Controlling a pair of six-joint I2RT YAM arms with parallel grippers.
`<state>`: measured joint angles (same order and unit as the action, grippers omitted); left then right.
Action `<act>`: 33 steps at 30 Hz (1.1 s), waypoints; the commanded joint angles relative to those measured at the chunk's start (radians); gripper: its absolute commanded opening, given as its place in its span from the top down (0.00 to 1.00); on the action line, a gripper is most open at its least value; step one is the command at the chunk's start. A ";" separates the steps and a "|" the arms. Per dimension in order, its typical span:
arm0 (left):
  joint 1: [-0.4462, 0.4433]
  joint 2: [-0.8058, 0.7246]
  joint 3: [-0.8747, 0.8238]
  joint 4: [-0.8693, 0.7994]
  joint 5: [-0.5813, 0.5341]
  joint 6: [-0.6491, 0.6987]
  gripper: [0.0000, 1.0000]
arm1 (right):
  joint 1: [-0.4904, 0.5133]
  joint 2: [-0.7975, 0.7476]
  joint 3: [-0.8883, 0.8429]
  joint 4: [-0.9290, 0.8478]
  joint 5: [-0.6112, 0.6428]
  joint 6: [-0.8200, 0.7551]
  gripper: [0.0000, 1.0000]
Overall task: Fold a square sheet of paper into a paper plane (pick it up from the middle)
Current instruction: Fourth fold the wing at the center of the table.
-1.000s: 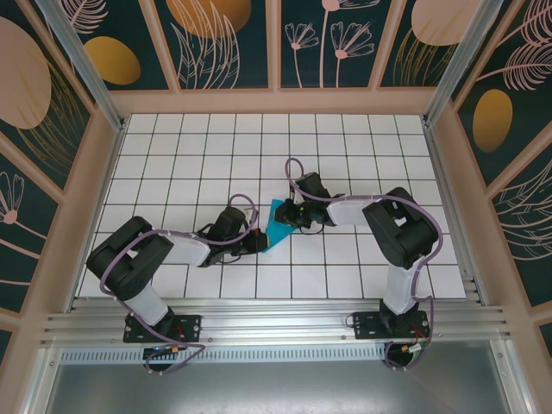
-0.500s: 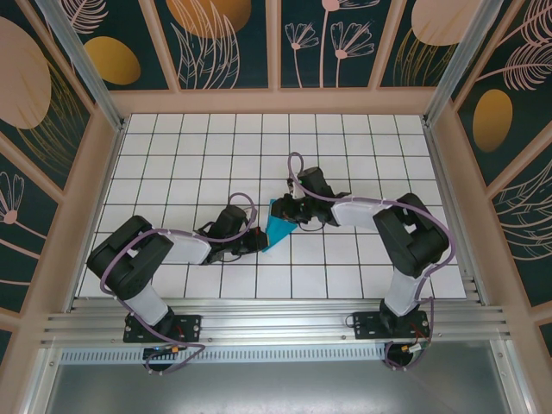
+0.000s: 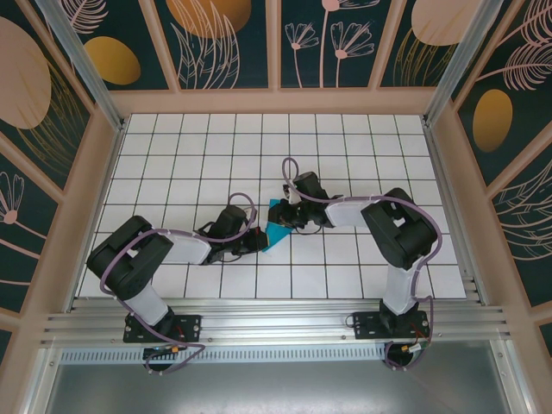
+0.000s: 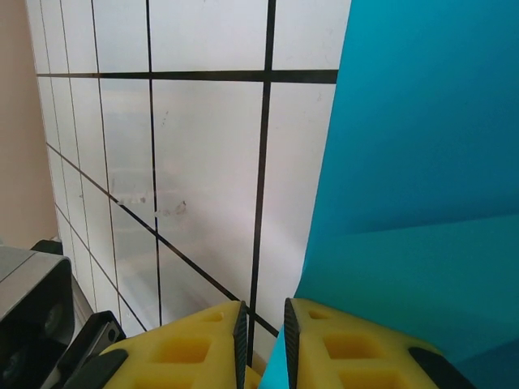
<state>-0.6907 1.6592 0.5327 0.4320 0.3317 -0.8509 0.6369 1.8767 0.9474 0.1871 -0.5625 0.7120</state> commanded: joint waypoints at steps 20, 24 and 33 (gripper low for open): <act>0.003 0.016 -0.084 0.081 -0.064 -0.012 1.00 | -0.025 0.005 0.026 0.007 -0.051 -0.025 0.80; 0.004 0.010 -0.071 0.053 -0.072 0.001 1.00 | -0.026 0.029 0.038 -0.003 -0.042 -0.029 0.80; 0.004 -0.010 -0.051 0.020 -0.072 0.024 0.90 | -0.026 0.048 0.046 -0.008 -0.040 -0.037 0.80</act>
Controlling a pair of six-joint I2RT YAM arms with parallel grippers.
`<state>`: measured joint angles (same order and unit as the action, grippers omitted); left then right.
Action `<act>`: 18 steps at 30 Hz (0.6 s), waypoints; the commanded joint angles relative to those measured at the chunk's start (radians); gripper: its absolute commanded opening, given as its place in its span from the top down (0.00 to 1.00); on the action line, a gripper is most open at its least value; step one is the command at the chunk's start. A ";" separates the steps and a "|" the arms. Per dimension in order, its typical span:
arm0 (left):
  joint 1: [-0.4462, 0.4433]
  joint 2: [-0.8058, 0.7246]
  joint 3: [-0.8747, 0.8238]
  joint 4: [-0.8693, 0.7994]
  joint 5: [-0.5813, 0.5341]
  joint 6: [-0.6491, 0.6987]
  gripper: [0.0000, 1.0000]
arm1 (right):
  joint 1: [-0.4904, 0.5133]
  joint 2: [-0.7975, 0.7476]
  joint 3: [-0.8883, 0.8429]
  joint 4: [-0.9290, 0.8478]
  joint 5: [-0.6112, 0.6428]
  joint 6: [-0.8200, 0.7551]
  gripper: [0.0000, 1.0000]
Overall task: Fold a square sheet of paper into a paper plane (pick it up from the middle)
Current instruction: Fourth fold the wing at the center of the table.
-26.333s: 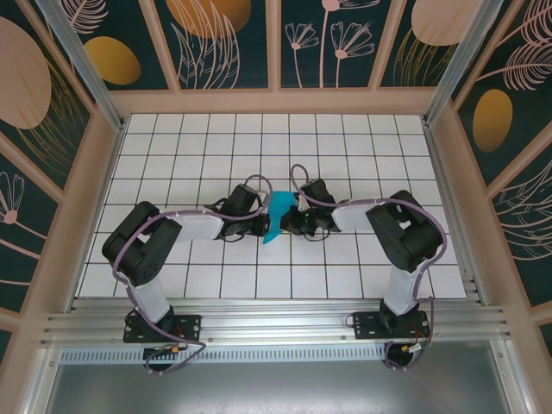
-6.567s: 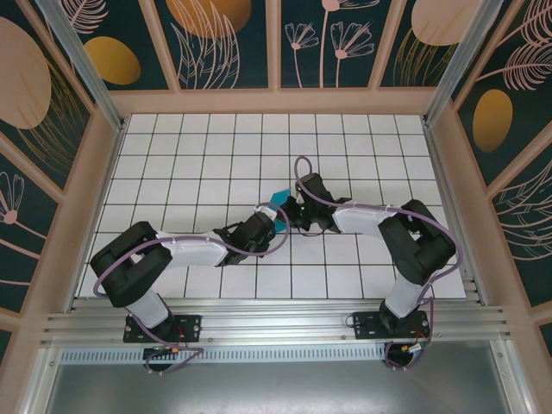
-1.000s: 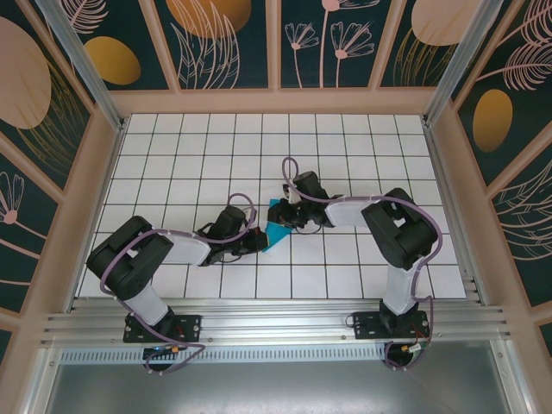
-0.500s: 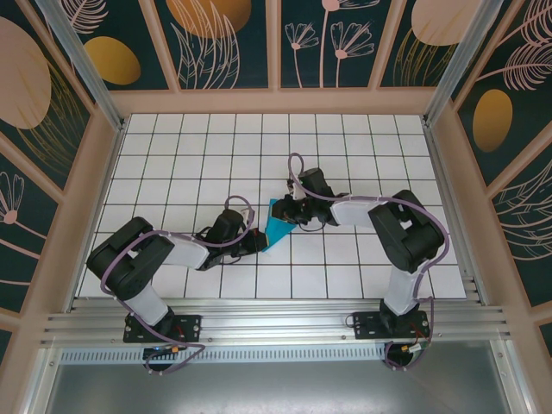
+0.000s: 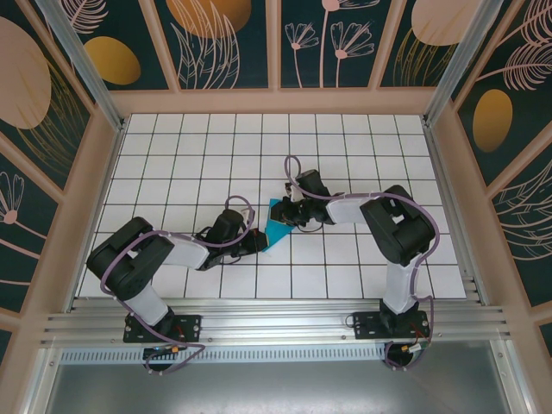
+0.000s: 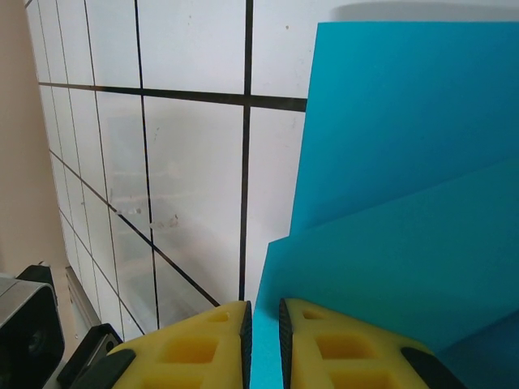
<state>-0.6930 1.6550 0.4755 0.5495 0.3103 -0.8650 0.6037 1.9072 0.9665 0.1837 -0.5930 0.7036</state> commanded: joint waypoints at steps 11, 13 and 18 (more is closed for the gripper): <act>0.007 -0.032 0.019 -0.105 -0.036 0.064 0.87 | 0.004 0.046 0.037 -0.017 -0.016 -0.042 0.80; 0.006 -0.026 0.014 -0.095 -0.023 0.069 0.86 | 0.005 0.046 0.037 -0.015 -0.017 -0.043 0.80; 0.006 -0.020 0.012 -0.082 0.000 0.084 0.82 | 0.005 0.049 0.044 -0.016 -0.028 -0.046 0.80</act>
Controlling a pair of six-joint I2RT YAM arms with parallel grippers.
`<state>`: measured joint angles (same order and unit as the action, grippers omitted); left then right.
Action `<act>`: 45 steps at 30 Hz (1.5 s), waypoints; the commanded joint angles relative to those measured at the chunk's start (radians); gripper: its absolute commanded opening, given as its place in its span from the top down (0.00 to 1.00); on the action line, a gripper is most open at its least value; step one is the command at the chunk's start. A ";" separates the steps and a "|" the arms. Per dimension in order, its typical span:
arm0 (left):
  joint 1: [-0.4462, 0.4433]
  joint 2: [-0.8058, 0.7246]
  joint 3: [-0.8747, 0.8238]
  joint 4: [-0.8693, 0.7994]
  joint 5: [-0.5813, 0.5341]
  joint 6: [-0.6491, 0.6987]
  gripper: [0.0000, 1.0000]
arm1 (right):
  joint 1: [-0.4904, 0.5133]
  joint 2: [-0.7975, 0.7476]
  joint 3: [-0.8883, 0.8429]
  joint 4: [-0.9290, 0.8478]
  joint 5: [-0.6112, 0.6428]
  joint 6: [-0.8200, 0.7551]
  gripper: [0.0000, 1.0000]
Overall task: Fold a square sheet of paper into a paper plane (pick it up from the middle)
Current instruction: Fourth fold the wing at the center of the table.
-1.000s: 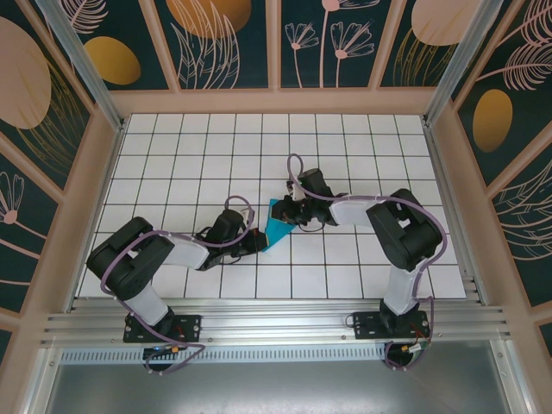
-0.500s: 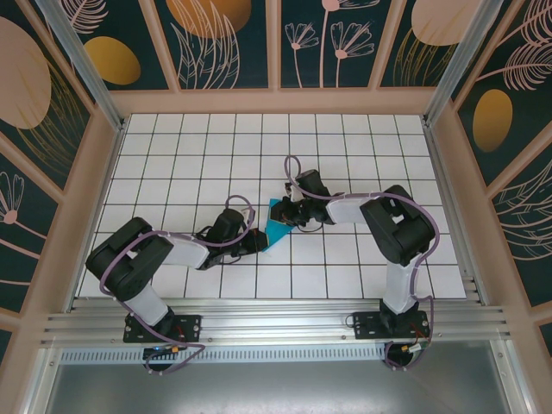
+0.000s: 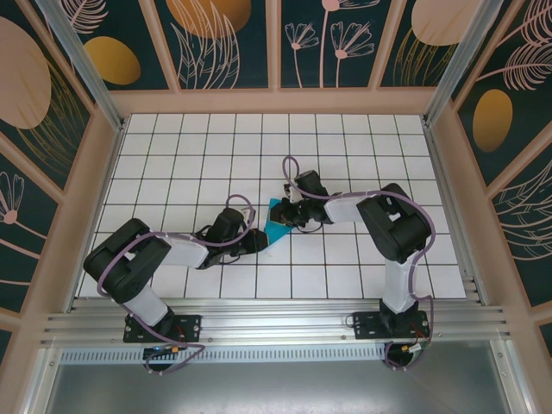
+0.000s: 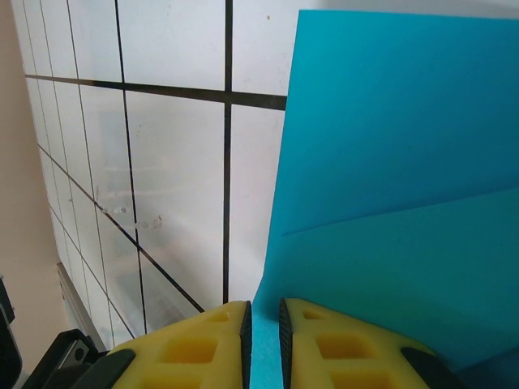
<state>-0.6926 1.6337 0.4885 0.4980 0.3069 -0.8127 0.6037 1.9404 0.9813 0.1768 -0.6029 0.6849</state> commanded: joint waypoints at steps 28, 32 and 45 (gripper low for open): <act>0.005 -0.075 -0.013 -0.093 -0.047 0.038 0.73 | 0.008 0.081 0.029 -0.085 0.028 -0.078 0.80; 0.006 -0.143 0.005 -0.156 -0.068 0.040 0.66 | 0.010 0.073 0.009 -0.086 0.038 -0.114 0.80; 0.005 -0.144 0.025 -0.167 0.029 0.048 0.84 | 0.013 0.055 -0.027 -0.056 0.056 -0.130 0.80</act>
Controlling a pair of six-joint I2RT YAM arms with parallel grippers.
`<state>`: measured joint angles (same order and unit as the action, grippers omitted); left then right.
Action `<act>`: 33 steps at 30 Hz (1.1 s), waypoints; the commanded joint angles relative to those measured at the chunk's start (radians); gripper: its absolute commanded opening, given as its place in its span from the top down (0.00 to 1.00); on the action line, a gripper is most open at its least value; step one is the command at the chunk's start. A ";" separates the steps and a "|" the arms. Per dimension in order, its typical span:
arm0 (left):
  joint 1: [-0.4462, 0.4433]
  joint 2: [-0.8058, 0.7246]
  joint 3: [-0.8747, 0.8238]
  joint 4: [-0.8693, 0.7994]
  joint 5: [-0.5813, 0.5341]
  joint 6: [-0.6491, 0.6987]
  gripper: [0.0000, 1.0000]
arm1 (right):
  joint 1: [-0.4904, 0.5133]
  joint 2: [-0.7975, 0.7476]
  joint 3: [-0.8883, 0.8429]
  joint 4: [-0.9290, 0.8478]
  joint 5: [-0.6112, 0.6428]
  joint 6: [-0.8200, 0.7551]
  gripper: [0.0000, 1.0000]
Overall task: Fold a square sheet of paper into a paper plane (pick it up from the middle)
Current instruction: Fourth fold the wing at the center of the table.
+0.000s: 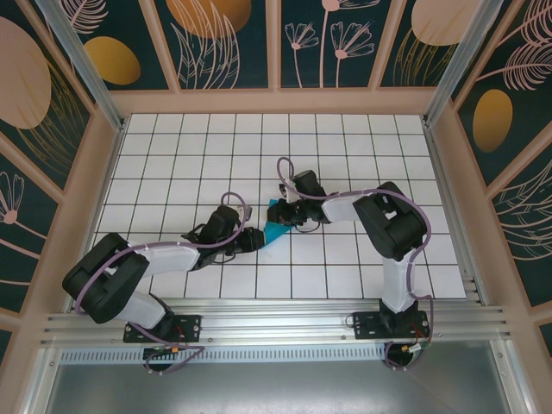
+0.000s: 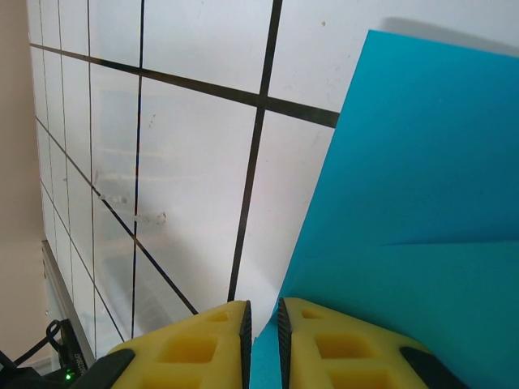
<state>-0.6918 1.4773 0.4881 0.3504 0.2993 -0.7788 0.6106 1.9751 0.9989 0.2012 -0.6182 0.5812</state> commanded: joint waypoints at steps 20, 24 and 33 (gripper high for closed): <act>0.005 0.077 0.065 0.003 0.008 -0.015 0.73 | 0.008 0.024 -0.055 -0.069 0.075 -0.020 0.79; 0.005 0.101 0.075 0.021 0.009 -0.023 0.77 | 0.007 0.026 -0.056 -0.069 0.075 -0.021 0.79; 0.005 0.088 0.054 0.051 0.005 -0.030 0.87 | 0.008 0.029 -0.060 -0.071 0.078 -0.020 0.79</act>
<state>-0.6918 1.5692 0.5407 0.3561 0.2913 -0.8051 0.6106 1.9724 0.9871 0.2237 -0.6174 0.5816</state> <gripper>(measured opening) 0.136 0.206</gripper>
